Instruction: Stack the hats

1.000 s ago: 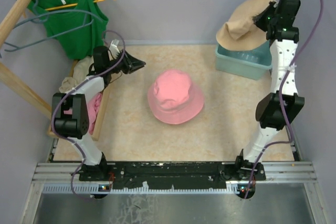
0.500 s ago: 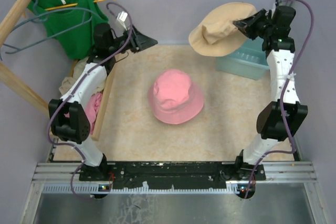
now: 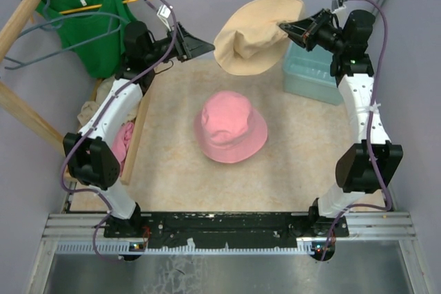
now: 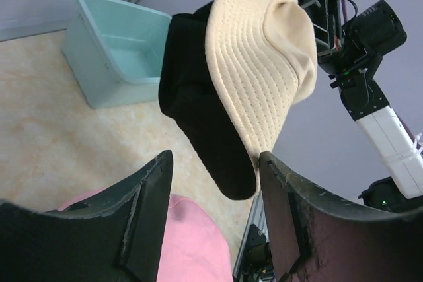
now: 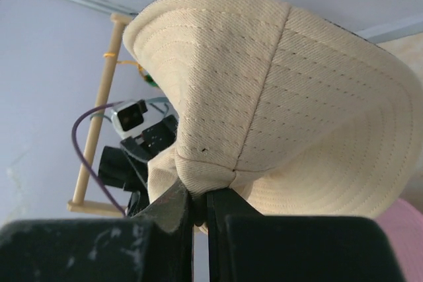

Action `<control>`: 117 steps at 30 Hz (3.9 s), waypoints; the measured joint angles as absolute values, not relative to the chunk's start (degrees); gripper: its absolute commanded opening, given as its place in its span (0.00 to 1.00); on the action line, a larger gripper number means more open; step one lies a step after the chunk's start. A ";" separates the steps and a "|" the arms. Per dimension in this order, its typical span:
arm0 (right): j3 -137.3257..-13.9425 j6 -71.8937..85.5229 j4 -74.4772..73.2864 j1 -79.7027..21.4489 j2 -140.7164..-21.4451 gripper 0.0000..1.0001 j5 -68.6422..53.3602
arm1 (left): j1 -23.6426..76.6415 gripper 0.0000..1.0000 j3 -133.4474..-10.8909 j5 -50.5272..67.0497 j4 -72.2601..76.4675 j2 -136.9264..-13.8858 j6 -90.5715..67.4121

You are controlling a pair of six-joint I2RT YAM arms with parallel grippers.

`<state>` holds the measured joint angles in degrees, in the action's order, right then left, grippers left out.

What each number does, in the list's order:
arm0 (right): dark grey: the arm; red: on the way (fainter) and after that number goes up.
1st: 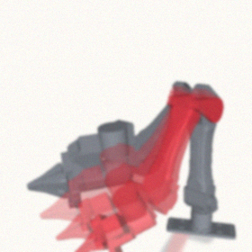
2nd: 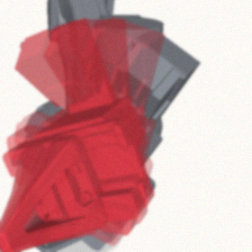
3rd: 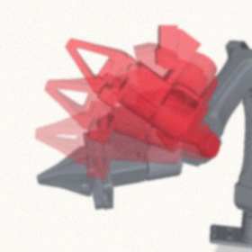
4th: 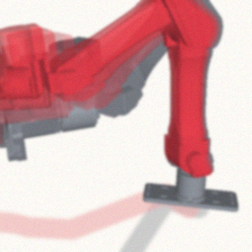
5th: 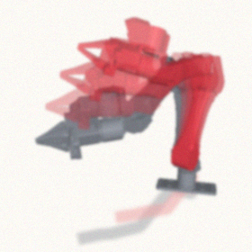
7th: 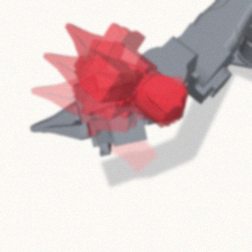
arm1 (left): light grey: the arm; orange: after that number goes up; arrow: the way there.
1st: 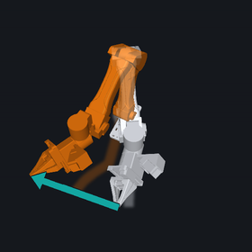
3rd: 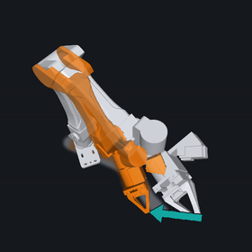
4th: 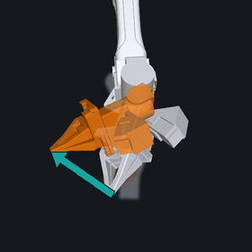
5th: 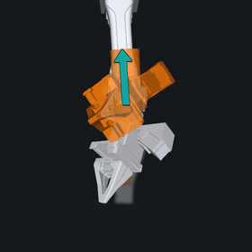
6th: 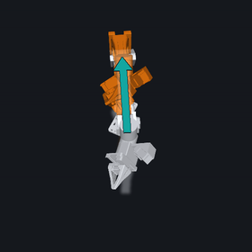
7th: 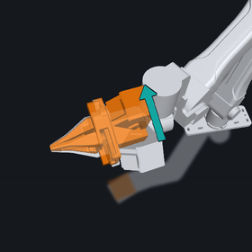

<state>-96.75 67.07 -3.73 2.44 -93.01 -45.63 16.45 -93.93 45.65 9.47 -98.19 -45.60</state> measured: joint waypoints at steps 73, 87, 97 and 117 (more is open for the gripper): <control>-95.02 46.24 -46.50 -12.78 -80.88 0.00 -57.43 | 4.27 0.72 -77.41 62.30 11.68 -86.52 -48.69; -90.41 42.39 -49.52 -16.64 -87.68 0.02 -51.68 | 6.42 0.76 -63.59 65.67 11.20 -77.87 -46.68; -95.42 43.09 -48.56 -17.54 -92.84 0.04 -51.03 | 7.66 0.76 -59.18 66.70 6.83 -79.00 -42.11; -100.55 41.52 -50.37 -18.26 -97.14 0.12 -50.50 | 15.77 0.16 -58.67 67.72 14.33 -83.26 -47.48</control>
<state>-100.55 41.52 -50.37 -18.26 -97.14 -50.50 15.77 -58.67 67.72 14.33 -83.26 -47.48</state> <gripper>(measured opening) 0.055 0.248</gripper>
